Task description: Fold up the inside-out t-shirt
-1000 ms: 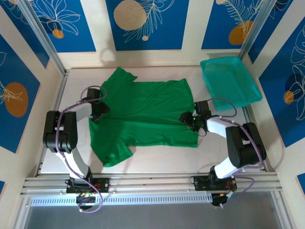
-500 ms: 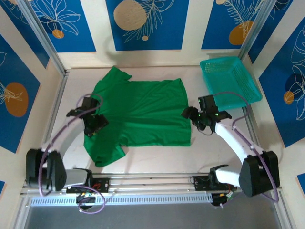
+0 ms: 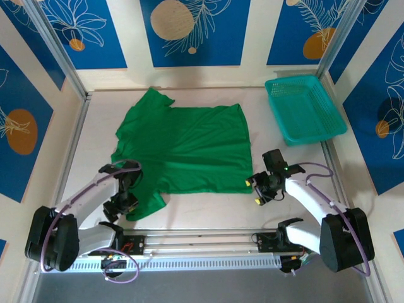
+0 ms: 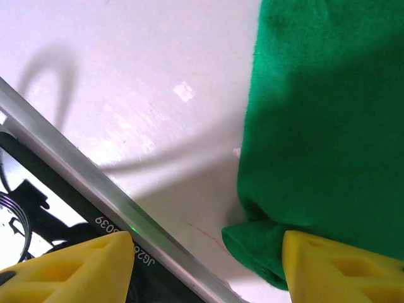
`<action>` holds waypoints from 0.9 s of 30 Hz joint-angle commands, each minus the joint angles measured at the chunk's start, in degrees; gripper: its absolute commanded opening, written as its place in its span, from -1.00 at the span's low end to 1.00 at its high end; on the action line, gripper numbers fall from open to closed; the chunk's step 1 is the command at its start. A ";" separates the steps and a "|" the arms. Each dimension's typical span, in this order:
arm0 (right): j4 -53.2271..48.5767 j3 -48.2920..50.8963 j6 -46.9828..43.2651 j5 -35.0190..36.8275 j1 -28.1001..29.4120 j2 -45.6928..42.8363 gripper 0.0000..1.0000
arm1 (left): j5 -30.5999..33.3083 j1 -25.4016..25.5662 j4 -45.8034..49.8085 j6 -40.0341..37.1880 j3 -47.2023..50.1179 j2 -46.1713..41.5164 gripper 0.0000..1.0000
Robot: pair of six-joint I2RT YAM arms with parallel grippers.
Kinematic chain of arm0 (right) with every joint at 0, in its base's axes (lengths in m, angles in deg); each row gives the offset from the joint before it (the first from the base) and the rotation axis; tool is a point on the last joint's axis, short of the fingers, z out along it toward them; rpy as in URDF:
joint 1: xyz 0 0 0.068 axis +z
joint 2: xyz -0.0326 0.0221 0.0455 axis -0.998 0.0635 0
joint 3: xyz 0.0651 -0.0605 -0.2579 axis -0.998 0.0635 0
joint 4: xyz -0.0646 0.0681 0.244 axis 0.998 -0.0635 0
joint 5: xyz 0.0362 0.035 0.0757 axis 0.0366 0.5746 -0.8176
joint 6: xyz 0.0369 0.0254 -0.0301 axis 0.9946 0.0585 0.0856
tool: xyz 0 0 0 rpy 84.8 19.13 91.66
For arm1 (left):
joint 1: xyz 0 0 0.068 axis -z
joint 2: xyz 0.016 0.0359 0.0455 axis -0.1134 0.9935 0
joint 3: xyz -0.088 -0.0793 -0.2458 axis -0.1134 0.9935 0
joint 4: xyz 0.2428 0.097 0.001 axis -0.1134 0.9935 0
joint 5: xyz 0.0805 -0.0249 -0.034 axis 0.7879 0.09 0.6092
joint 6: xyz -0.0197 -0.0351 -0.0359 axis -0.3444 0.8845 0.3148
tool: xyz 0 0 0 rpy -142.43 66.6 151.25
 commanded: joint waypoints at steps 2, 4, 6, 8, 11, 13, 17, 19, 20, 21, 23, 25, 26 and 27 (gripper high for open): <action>2.62 -0.03 4.60 1.58 0.95 2.61 0.28 | -6.63 0.03 -3.70 4.82 4.18 -2.25 0.26; 3.66 -0.79 4.75 2.01 1.30 5.38 0.29 | -7.65 0.19 -6.04 6.18 4.32 -1.28 0.23; 4.25 -1.68 5.84 1.64 2.16 7.86 0.34 | -7.91 0.17 -7.55 5.95 3.19 -0.95 0.24; 5.23 -2.22 7.63 1.07 3.32 10.55 0.42 | -8.49 0.27 -9.30 6.48 3.45 -1.43 0.24; 7.65 -2.05 9.90 -0.22 3.40 14.59 0.36 | -12.82 0.29 -14.06 9.30 6.32 -0.87 0.17; 9.83 -1.83 10.89 -1.34 3.46 16.31 -0.14 | -16.80 0.50 -16.16 11.55 7.44 0.88 0.03; 10.59 -1.70 12.89 0.28 4.60 16.78 -0.81 | -15.56 1.17 -15.53 13.58 7.56 1.95 -0.08; 9.96 -1.56 13.60 1.37 4.91 16.06 -1.00 | -13.65 1.15 -15.90 13.28 7.58 2.24 -0.21; 9.47 -1.53 13.96 1.77 5.01 15.55 -1.00 | -13.30 1.09 -16.25 13.10 7.71 2.61 -0.44; 8.84 -1.45 14.52 2.20 5.10 14.91 -1.00 | -13.68 1.00 -17.08 13.10 8.19 3.05 -0.82; 6.40 -1.43 15.36 4.27 5.19 12.81 -1.00 | -16.19 0.43 -19.36 13.49 9.94 3.18 -1.00; 2.52 -1.57 15.74 7.36 5.02 9.86 -1.00 | -16.07 0.25 -17.36 13.39 9.51 1.48 -1.00; 0.47 -1.76 15.66 8.73 4.93 8.37 -1.00 | -14.64 0.25 -13.96 13.31 8.24 0.18 -1.00; -2.36 -2.16 15.01 10.30 4.84 6.78 -1.00 | -12.31 0.25 -8.65 12.90 6.06 -1.85 -1.00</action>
